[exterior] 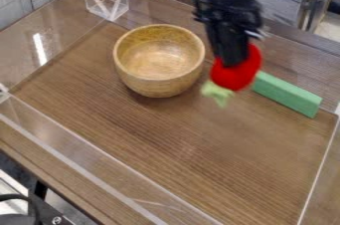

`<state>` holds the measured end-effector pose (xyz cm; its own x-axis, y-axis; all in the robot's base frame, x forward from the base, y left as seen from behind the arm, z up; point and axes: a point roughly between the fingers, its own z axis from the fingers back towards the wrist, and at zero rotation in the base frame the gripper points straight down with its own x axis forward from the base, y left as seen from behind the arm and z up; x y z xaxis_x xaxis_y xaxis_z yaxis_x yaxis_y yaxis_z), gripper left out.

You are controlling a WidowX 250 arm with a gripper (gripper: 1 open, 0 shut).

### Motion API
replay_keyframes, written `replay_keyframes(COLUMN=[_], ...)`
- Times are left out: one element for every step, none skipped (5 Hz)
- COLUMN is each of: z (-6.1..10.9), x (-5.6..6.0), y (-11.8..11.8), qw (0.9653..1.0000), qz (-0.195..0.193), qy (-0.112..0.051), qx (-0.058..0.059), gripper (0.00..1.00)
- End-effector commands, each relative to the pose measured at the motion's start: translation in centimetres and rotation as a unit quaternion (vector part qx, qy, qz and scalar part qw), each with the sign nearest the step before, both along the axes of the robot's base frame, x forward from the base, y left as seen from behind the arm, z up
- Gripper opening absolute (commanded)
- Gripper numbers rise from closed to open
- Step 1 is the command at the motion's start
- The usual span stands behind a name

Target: Move the red fruit to the right

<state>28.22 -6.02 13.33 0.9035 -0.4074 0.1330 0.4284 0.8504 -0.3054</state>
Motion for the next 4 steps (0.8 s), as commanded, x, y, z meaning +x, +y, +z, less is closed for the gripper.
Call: replay_keyframes(z=[-0.2,-2.2,-4.1,-5.9], x=[-1.2,-1.3,-1.3,-1.6], y=[-2.9,-5.8,-6.8,-6.0], qw=[0.9999,0.9994,0.9995,0.9994], qz=[-0.008,-0.035,-0.028,0.01], qy=[-0.014,0.003,0.018,0.033], qx=[-0.001,0.0,0.004,0.006], gripper=[0.0,0.0,0.0,0.0])
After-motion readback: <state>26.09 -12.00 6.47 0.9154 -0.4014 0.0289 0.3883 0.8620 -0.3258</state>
